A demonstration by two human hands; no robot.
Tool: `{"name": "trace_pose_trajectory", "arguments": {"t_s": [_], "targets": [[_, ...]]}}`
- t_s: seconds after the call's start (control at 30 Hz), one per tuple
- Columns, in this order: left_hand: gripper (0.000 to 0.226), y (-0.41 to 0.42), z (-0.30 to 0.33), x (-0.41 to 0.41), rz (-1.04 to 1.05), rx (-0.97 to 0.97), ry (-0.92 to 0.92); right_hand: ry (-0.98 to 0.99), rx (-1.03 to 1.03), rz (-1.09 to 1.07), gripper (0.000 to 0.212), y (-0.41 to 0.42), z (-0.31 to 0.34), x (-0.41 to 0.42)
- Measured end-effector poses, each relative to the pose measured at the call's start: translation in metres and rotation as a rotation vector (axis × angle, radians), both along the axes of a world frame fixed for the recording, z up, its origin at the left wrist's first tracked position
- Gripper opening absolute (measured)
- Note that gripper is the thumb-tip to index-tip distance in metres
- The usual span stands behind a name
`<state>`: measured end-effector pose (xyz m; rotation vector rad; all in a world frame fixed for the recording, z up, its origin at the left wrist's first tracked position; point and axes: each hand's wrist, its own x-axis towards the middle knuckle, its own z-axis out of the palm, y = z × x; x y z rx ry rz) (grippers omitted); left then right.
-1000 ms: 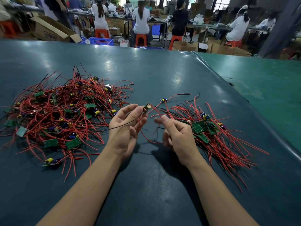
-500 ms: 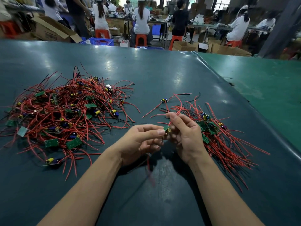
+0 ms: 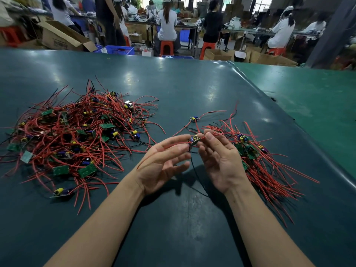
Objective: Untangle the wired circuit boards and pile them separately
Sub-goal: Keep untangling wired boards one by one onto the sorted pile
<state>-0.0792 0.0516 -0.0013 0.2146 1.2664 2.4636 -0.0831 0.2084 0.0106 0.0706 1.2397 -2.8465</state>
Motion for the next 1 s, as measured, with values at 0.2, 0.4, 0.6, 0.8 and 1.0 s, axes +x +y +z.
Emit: {"name": "trace_pose_trajectory", "arguments": {"t_s": [0.2, 0.4, 0.6, 0.8, 1.0], "targets": [[0.042, 0.010, -0.008, 0.002, 0.209, -0.246, 0.160, 0.042, 0.181, -0.088, 0.005, -0.004, -0.006, -0.001], [0.031, 0.006, -0.001, -0.003, 0.232, -0.083, -0.020, 0.006, 0.217, -0.086, 0.023, -0.010, -0.008, 0.000], [0.051, -0.003, -0.001, -0.001, 0.037, 0.125, 0.026, -0.080, 0.033, -0.092, 0.011, -0.006, -0.003, 0.000], [0.018, 0.016, -0.004, -0.002, 0.302, -0.150, 0.021, -0.035, 0.092, -0.060, 0.006, -0.007, -0.006, 0.001], [0.024, 0.009, -0.001, -0.005, 0.379, -0.108, -0.021, 0.250, 0.553, -0.140, 0.014, -0.011, -0.014, 0.004]]}}
